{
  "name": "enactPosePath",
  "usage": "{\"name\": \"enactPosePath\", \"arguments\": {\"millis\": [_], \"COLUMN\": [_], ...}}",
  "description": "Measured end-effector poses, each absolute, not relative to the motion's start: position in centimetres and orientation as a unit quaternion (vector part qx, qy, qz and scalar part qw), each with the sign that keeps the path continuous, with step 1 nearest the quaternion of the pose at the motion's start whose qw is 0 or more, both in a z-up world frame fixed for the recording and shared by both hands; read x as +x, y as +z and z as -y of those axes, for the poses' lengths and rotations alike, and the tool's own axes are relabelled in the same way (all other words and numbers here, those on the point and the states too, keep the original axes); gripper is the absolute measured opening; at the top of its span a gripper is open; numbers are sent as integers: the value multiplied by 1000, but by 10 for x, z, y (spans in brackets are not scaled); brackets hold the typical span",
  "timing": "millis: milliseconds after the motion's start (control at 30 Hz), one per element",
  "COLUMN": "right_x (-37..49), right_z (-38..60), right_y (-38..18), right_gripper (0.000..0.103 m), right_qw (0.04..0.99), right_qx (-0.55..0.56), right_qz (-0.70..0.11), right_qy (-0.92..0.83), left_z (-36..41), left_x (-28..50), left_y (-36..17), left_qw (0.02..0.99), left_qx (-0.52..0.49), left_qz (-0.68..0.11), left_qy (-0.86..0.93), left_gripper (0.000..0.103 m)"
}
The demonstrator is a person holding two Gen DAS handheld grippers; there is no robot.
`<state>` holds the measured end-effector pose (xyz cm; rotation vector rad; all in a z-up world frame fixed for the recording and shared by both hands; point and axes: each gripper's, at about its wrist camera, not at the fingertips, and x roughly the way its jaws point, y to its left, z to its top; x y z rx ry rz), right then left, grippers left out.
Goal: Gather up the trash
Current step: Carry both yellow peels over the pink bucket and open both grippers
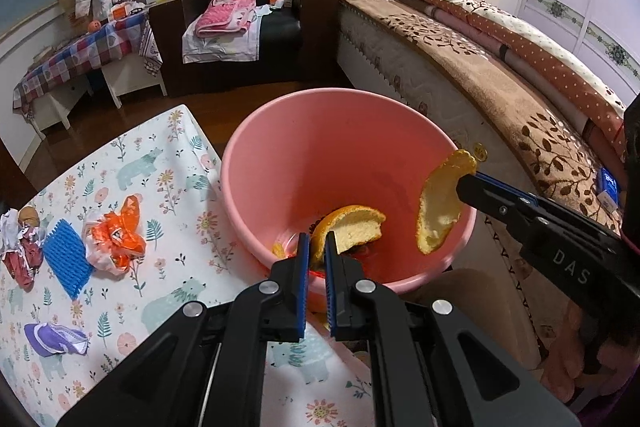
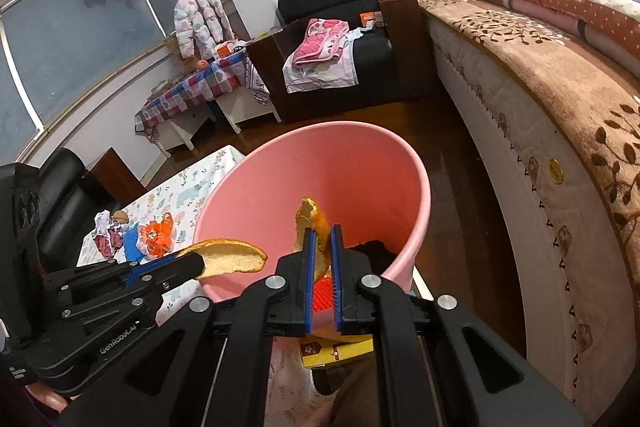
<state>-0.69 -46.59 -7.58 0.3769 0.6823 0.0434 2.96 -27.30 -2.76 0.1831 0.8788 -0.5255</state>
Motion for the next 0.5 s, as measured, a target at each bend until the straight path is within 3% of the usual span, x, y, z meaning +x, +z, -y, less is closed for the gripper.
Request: {"name": "enactPosePath", "arguments": {"millis": [100, 233, 500], "right_x": [-7, -8, -6], "right_z": [467, 468, 469], "right_y": [-77, -79, -82], "right_gripper": [8, 8, 8], "right_qw": [924, 924, 920], "right_qx": [185, 188, 194], "right_qz": [-333, -333, -340], "right_qy": [20, 20, 13], "left_z": [273, 273, 270], "left_x": [30, 30, 27], "left_y": [-30, -29, -27], "left_qw": [867, 868, 870], "left_qx": [87, 81, 73], "left_qz": [-423, -422, -419], "left_qy": [-250, -250, -251], "left_gripper": [10, 36, 39]}}
